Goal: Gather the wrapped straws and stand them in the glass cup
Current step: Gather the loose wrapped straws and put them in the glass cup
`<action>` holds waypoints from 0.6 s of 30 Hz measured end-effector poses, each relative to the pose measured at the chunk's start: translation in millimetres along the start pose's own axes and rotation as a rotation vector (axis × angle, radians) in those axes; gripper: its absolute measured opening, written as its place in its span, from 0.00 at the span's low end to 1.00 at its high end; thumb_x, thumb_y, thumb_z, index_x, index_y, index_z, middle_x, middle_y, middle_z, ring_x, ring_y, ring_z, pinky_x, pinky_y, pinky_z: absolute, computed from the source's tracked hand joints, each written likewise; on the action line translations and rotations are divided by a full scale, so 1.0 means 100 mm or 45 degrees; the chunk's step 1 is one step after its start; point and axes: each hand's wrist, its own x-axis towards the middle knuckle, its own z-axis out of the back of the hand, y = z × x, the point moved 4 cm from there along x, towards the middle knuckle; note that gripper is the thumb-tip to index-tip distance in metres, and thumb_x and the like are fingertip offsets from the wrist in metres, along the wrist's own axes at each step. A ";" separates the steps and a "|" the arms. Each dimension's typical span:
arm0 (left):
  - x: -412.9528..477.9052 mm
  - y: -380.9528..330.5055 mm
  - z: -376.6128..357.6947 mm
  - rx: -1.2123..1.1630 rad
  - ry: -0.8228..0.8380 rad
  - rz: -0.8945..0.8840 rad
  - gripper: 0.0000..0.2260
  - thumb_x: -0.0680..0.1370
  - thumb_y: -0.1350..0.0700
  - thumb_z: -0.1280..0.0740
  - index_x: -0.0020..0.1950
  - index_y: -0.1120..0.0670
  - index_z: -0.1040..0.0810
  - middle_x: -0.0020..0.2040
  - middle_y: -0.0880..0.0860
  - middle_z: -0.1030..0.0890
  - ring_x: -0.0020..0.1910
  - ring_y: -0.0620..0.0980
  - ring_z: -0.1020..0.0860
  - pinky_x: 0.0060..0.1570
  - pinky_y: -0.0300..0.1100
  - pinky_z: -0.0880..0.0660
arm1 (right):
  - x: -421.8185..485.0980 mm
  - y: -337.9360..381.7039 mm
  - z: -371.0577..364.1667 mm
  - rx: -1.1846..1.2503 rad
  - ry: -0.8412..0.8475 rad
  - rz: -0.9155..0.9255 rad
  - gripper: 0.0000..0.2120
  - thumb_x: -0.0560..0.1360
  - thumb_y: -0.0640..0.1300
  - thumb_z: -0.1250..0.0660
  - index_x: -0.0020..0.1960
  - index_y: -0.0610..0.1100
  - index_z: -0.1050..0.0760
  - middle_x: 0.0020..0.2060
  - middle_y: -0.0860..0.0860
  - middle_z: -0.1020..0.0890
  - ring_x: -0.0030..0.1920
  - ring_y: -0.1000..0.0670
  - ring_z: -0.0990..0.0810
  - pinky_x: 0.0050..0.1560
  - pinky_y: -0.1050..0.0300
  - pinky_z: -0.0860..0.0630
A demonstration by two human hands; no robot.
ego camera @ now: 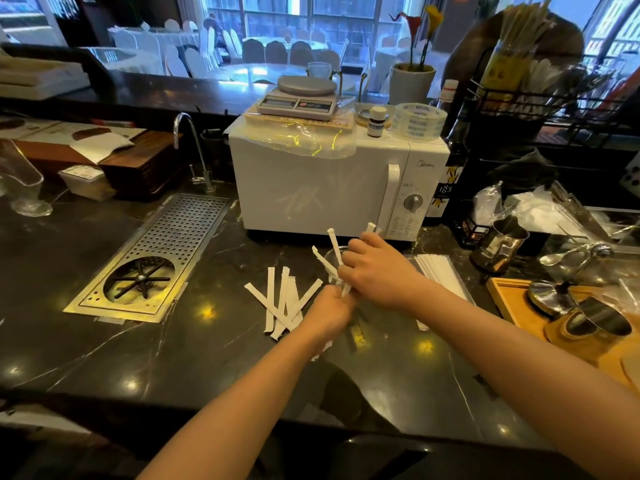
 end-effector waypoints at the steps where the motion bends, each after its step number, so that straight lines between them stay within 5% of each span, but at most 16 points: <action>1: -0.01 0.02 0.05 -0.048 -0.046 0.025 0.17 0.78 0.59 0.44 0.30 0.51 0.31 0.25 0.48 0.32 0.24 0.43 0.35 0.15 0.27 0.40 | 0.06 0.05 0.01 0.016 0.023 0.024 0.12 0.76 0.42 0.40 0.57 0.39 0.25 0.53 0.43 0.21 0.57 0.43 0.28 0.64 0.48 0.37; 8: -0.15 0.24 0.41 -0.272 -0.344 0.257 0.14 0.77 0.60 0.44 0.31 0.54 0.33 0.23 0.51 0.33 0.20 0.45 0.34 0.14 0.32 0.40 | 0.53 0.39 0.15 -0.021 -0.056 0.210 0.12 0.75 0.40 0.41 0.55 0.37 0.24 0.51 0.41 0.20 0.56 0.41 0.27 0.68 0.47 0.39; 13: -0.21 0.32 0.68 -0.371 -0.450 0.316 0.14 0.78 0.59 0.45 0.31 0.55 0.34 0.24 0.52 0.36 0.23 0.47 0.37 0.22 0.37 0.43 | 0.75 0.58 0.21 -0.084 -0.244 0.281 0.09 0.70 0.41 0.31 0.50 0.43 0.21 0.50 0.45 0.17 0.58 0.44 0.23 0.69 0.44 0.37; 18: -0.29 0.38 0.92 -0.612 -0.377 0.281 0.20 0.78 0.53 0.42 0.25 0.53 0.38 0.14 0.45 0.39 0.13 0.42 0.42 0.17 0.31 0.45 | 0.91 0.58 0.31 0.333 -0.509 0.149 0.25 0.61 0.31 0.27 0.57 0.40 0.23 0.62 0.38 0.23 0.63 0.37 0.26 0.64 0.38 0.33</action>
